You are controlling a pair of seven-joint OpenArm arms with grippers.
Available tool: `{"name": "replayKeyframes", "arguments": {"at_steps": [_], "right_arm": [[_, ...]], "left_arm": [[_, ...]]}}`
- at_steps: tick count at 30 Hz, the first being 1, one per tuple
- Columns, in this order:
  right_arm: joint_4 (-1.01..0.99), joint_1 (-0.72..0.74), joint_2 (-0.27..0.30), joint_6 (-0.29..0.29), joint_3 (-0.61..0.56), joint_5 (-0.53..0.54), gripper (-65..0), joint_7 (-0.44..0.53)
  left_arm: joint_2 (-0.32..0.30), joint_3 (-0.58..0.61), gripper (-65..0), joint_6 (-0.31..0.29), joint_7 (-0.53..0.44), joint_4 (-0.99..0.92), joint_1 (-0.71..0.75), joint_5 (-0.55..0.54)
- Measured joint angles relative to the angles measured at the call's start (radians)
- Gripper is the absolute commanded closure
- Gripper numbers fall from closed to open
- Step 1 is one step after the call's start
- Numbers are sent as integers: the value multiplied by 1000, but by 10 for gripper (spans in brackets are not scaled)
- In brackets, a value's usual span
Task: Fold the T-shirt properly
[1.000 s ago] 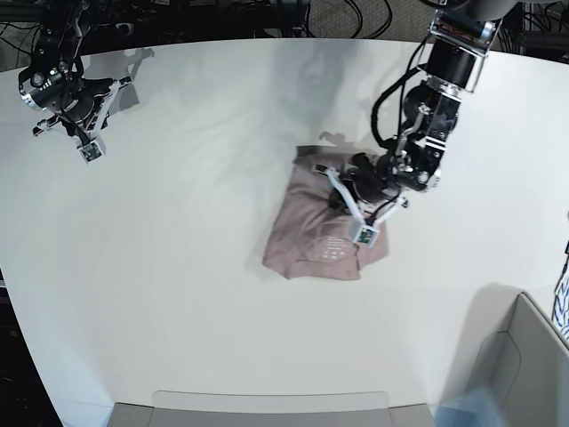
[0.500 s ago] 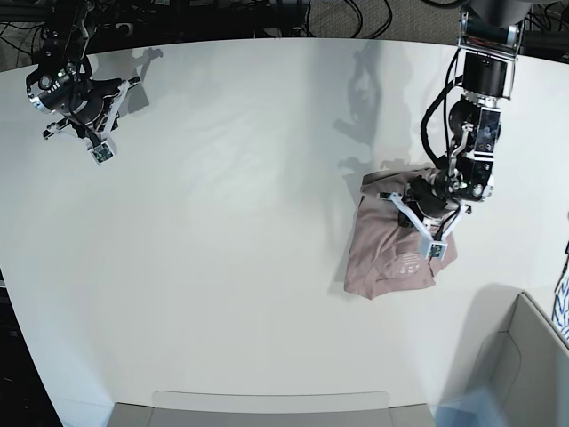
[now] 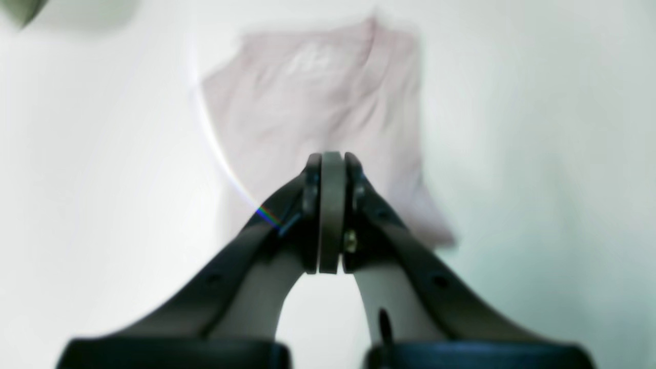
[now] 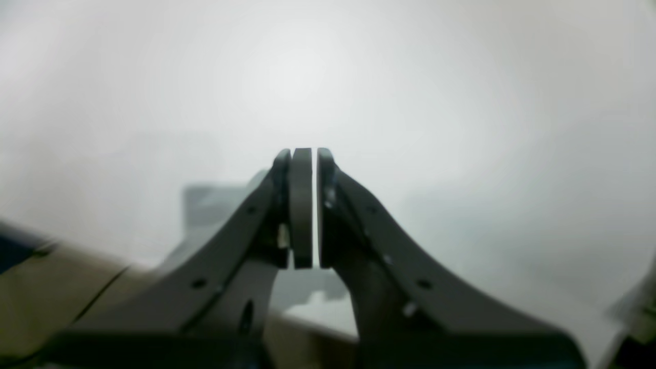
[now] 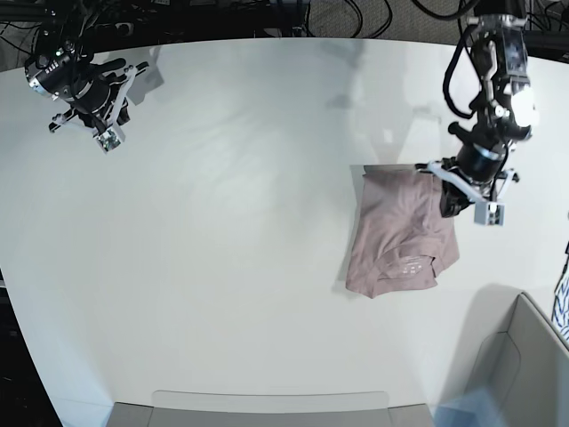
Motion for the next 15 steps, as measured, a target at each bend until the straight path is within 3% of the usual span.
{"name": "replayKeyframes", "arguments": {"at_steps": [4, 8, 12, 15], "right_arm": [[5, -137, 87, 0, 2, 198, -13, 8], [3, -274, 177, 1, 46, 365, -13, 6], [7, -402, 187, 2, 169, 427, -13, 6], [7, -493, 191, 0, 210, 427, -13, 12]], "left_arm": [[-11, -92, 0, -2, -63, 50, 186, -13], [35, -205, 0, -9, -145, 43, 366, -59], [124, -317, 0, 2, -170, 45, 509, -57], [137, -338, 0, -11, -172, 46, 610, -59]]}}
